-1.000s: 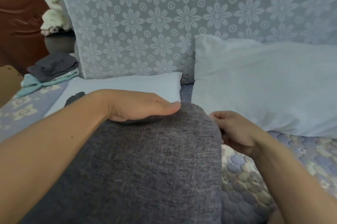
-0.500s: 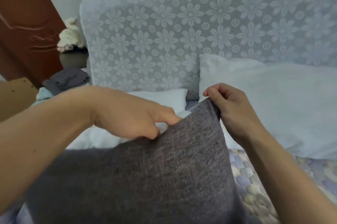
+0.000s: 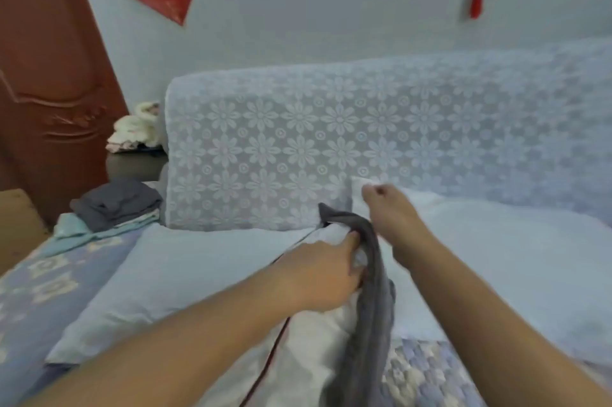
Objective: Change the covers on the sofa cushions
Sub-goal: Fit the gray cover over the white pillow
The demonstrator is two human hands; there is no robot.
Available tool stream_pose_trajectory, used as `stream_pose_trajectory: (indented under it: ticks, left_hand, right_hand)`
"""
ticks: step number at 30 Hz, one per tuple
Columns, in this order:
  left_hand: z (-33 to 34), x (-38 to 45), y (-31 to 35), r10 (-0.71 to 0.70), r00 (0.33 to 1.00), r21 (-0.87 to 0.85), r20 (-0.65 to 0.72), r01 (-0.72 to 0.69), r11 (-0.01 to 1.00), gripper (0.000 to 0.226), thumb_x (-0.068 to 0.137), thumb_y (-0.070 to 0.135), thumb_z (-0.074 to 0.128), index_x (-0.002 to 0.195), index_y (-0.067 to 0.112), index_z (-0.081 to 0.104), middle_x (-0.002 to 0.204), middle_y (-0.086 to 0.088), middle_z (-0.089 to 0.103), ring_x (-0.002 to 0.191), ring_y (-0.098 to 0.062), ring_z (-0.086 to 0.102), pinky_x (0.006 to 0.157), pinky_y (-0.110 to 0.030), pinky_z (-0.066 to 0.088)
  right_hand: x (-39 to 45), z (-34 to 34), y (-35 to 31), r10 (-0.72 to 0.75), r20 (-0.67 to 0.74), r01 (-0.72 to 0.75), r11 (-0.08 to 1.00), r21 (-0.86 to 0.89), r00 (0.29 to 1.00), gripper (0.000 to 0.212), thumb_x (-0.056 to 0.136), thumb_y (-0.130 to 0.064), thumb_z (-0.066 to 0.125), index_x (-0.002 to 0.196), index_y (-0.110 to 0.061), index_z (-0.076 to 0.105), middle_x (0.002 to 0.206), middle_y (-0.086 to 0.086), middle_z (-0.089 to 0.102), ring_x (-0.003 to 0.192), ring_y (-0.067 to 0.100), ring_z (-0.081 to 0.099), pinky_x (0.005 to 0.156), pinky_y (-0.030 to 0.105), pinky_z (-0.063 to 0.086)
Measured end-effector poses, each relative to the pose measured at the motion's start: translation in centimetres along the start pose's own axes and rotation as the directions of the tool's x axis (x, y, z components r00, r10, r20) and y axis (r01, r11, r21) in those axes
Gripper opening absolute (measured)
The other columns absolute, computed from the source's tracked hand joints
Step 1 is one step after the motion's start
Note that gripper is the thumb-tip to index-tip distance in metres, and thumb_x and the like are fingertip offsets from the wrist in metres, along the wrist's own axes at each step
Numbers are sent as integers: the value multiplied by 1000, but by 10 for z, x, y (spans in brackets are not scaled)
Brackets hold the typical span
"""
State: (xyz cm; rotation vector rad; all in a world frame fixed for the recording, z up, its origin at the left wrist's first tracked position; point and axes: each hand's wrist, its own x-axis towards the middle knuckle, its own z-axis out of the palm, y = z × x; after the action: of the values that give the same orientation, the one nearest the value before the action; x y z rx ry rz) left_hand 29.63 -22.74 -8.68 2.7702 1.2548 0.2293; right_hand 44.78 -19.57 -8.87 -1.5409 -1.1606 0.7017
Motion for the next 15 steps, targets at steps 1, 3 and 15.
stream_pose_trajectory:
  ticks: [1, 3, 15]
  left_hand:
    - [14, 1, -2, -32, 998, -65, 45, 35, 997, 38, 101, 47, 37, 136, 32, 42, 114, -9, 65, 99, -34, 64, 76, -36, 42]
    - [33, 4, -3, -38, 993, -382, 111, 78, 921, 30, 101, 41, 47, 130, 45, 51, 96, 0, 70, 78, -20, 64, 71, -37, 47]
    - [28, 23, 2, -106, 971, -415, -215, 8, 910, 25, 92, 49, 57, 97, 24, 62, 102, 6, 58, 98, -15, 54, 89, -40, 51]
  right_hand:
    - [-18, 3, 21, 61, 11, -61, 998, 11, 998, 28, 101, -32, 50, 90, -9, 63, 89, 7, 68, 84, 21, 64, 76, 34, 49]
    - [-50, 2, 56, 190, 14, -191, 980, 59, 982, 26, 99, -40, 54, 105, -16, 62, 105, 2, 69, 95, 17, 66, 89, 38, 53]
    - [-73, -45, 36, -144, -152, 37, 834, -551, 978, 52, 89, -16, 53, 139, -26, 51, 136, -6, 51, 116, 19, 54, 87, 27, 36]
